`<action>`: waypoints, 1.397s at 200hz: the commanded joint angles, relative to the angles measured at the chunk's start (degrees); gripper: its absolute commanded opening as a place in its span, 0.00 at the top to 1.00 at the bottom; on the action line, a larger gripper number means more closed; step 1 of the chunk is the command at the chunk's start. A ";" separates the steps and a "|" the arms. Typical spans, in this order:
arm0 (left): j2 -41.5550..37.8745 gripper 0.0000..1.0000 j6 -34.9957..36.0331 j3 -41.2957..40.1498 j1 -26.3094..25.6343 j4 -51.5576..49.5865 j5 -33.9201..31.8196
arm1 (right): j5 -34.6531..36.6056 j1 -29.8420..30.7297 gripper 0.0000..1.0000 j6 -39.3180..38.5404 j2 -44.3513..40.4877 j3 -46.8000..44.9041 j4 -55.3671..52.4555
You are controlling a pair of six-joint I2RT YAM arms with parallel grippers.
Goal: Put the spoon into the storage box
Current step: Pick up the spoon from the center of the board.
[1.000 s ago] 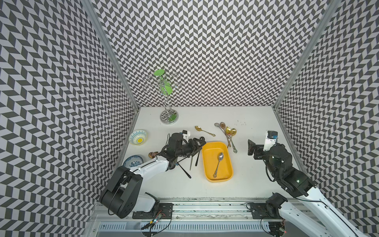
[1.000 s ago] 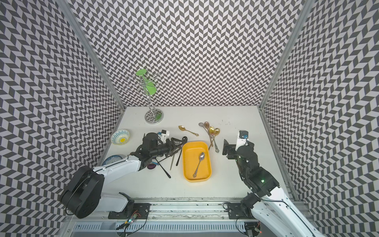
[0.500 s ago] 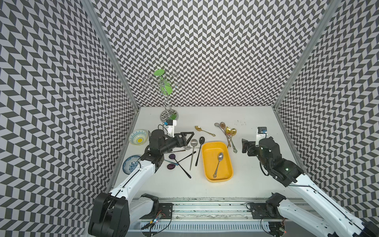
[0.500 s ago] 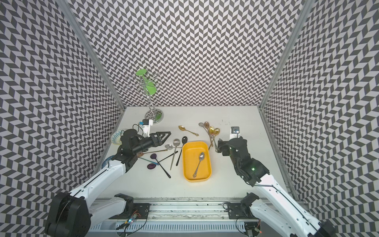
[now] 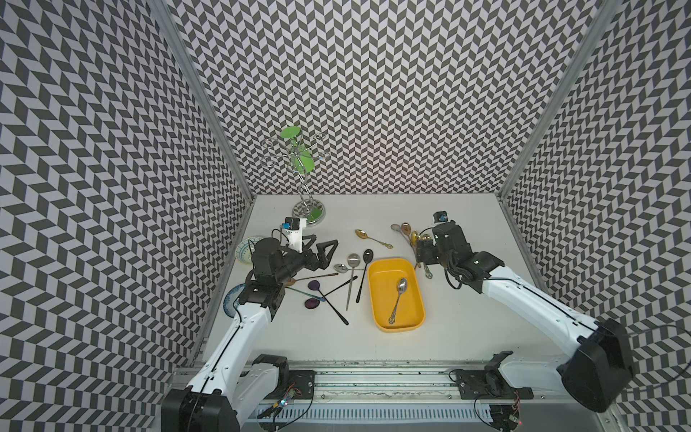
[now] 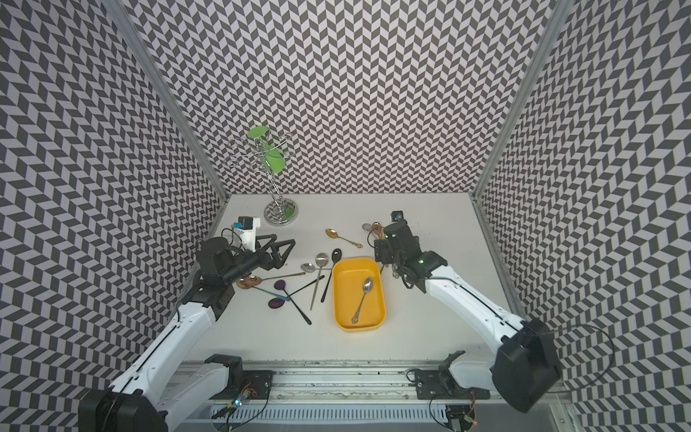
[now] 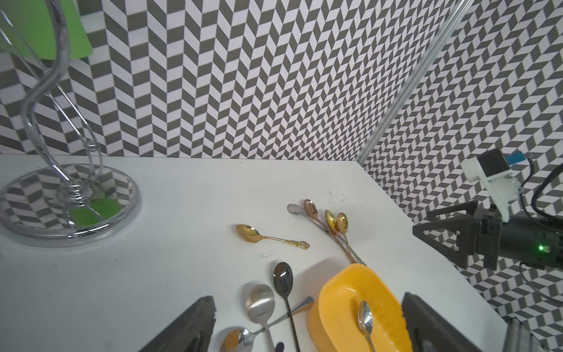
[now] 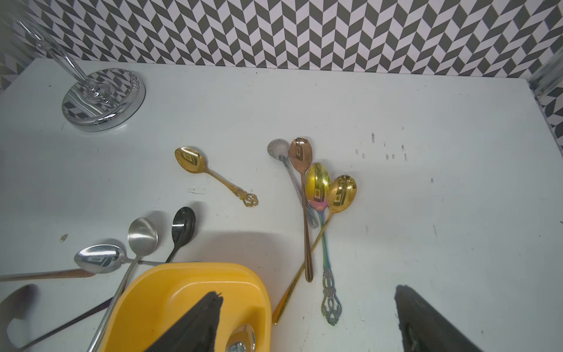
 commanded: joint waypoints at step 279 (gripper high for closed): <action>-1.82 0.00 10.44 2.12 1.67 -3.71 -10.94 | -8.22 -7.45 0.65 -2.34 42.02 26.27 -10.22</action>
